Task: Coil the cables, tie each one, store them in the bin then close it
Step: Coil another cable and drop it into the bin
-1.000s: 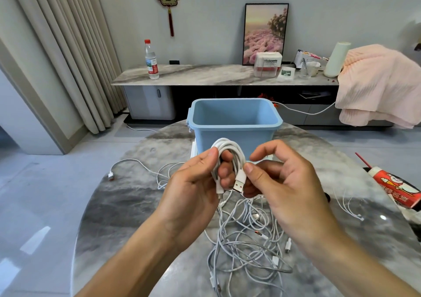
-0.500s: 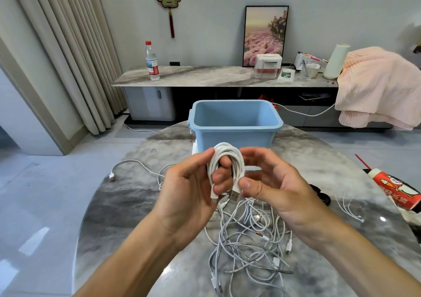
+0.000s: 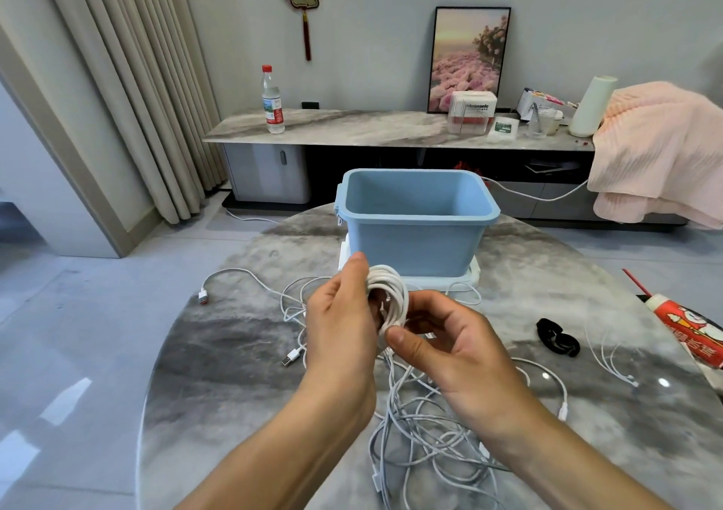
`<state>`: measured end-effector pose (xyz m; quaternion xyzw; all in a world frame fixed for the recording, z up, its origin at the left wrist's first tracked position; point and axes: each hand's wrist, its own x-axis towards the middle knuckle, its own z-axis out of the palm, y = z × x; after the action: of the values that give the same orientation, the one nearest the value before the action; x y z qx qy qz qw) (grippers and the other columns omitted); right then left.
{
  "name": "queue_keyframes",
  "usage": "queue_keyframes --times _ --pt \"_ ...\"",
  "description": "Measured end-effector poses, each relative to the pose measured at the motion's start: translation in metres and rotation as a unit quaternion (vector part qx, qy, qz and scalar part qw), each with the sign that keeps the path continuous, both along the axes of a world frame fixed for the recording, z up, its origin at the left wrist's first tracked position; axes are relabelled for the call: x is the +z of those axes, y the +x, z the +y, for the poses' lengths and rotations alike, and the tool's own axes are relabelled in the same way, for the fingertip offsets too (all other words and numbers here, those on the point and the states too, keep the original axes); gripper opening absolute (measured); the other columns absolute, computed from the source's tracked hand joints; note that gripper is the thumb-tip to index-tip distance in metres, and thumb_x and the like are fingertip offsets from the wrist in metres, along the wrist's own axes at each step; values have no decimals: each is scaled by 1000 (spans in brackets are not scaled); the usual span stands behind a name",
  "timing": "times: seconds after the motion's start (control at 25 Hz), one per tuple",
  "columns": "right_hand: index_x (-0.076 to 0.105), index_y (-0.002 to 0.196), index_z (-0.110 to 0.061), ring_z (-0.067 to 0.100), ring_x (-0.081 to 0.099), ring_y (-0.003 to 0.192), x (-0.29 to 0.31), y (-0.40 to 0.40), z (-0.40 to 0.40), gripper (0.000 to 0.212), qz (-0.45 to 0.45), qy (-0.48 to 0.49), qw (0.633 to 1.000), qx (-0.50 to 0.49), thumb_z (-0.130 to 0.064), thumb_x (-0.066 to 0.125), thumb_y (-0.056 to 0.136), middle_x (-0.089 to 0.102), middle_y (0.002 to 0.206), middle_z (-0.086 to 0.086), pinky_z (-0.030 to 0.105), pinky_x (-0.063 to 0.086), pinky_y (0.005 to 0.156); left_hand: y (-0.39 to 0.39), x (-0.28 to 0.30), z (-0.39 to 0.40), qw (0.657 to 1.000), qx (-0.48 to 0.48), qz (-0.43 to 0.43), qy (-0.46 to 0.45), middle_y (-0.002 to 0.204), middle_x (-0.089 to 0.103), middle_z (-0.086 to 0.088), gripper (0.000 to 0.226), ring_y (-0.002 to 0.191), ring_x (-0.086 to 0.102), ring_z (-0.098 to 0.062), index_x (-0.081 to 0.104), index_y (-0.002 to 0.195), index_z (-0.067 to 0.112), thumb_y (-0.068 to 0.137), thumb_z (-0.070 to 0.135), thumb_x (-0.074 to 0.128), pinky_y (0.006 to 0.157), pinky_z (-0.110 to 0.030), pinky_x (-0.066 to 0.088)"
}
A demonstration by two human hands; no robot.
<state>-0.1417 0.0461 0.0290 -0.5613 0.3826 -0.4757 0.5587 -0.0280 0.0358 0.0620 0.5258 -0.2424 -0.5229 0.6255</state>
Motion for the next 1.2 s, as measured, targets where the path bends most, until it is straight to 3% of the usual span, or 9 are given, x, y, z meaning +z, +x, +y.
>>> queue_keyframes --times 0.12,0.24,0.4,0.6,0.76,0.84,0.92,1.08,1.2 --pt "70 112 -21 16 66 93 -1 -2 1 37 -51 33 998 -2 -16 78 75 71 106 14 24 53 78 1 2 0 998 -51 3 23 48 39 2 35 44 36 -13 51 66 16 97 33 52 46 -26 31" --pt "74 106 -17 13 65 88 -1 -2 2 29 -38 26 999 10 -17 79 77 73 101 14 20 52 76 2 0 0 998 -50 5 24 57 49 -4 29 54 46 -19 57 71 15 94 31 54 52 -28 36" --pt "75 103 -15 15 66 89 -3 -2 2 28 -27 23 999 3 -16 79 76 73 100 15 23 53 79 3 -5 -4 997 -64 33 32 75 58 -11 25 73 55 -24 64 86 11 94 34 55 71 -39 44" --pt "79 95 -15 9 67 80 1 -11 -2 23 -60 95 994 -4 -16 81 72 77 95 7 14 48 65 11 -5 -5 976 -213 49 24 96 69 -9 57 85 60 -22 73 106 12 88 61 50 80 -40 47" --pt "76 108 -18 20 58 92 -1 -17 -5 41 -32 129 990 38 -32 78 70 74 107 8 27 41 73 14 -4 -3 957 -283 56 2 121 69 -8 49 107 64 -25 74 106 18 81 57 57 104 -55 41" --pt "75 109 -14 24 59 95 -3 -21 -6 40 -42 149 987 48 -31 77 73 73 108 10 36 37 81 12 -6 -1 951 -297 88 -4 117 72 -7 44 115 64 -25 69 107 17 82 51 58 100 -53 47" --pt "75 106 -12 27 60 96 -2 -23 -8 37 -34 161 985 55 -30 77 74 73 107 15 41 35 85 10 -9 1 949 -294 113 -12 112 73 -12 40 108 67 -25 67 105 16 82 48 58 92 -49 52" --pt "77 87 -11 11 59 71 -2 -22 -6 45 43 183 982 -29 -40 88 54 73 84 6 26 39 66 7 -15 1 960 -260 96 -27 88 70 -13 32 94 68 -34 67 96 17 83 45 59 92 -52 50" --pt "62 64 -14 10 49 59 -4 -20 -5 47 133 132 975 -116 -54 85 56 58 63 -2 27 34 56 4 -14 -3 972 -226 55 -43 76 62 -7 24 65 62 -21 66 91 21 87 43 58 63 -33 53"
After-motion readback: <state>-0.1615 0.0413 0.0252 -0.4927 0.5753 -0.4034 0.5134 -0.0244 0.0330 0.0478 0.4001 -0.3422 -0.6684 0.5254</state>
